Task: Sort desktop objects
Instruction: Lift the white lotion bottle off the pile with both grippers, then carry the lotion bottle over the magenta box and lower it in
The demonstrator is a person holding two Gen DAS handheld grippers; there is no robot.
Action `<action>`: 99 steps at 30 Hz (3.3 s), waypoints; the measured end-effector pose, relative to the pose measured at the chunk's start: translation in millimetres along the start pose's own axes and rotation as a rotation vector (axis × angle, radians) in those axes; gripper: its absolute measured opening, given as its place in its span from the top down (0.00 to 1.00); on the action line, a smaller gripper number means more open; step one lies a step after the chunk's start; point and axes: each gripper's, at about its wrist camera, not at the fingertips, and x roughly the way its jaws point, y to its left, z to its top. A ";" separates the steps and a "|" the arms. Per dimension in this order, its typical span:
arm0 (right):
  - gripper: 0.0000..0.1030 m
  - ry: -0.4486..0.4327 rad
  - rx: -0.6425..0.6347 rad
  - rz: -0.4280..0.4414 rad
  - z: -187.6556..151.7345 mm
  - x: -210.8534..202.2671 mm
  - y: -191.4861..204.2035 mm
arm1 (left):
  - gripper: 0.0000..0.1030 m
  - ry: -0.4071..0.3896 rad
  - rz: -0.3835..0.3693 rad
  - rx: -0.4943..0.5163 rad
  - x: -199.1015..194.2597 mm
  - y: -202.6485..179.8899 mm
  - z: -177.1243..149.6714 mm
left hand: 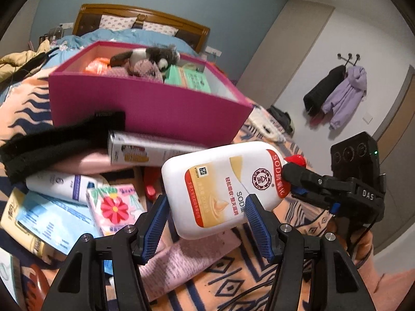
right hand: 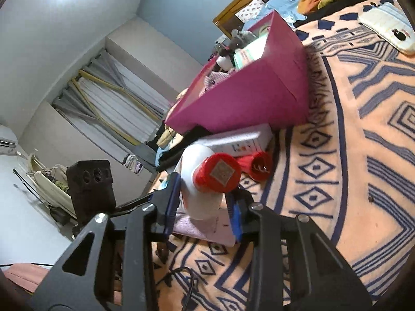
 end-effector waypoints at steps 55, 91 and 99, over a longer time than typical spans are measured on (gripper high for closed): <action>0.64 -0.159 0.146 0.061 137.0 30.3 -38.6 | 0.41 -0.068 0.074 -0.037 58.4 11.3 148.9; 0.45 -0.086 -0.338 -0.481 142.2 70.1 10.3 | 0.41 -0.073 0.171 -0.008 76.7 29.0 154.8; 0.44 -0.190 -0.329 -0.528 137.5 39.5 5.8 | 0.39 -0.069 0.177 -0.002 76.5 30.7 145.3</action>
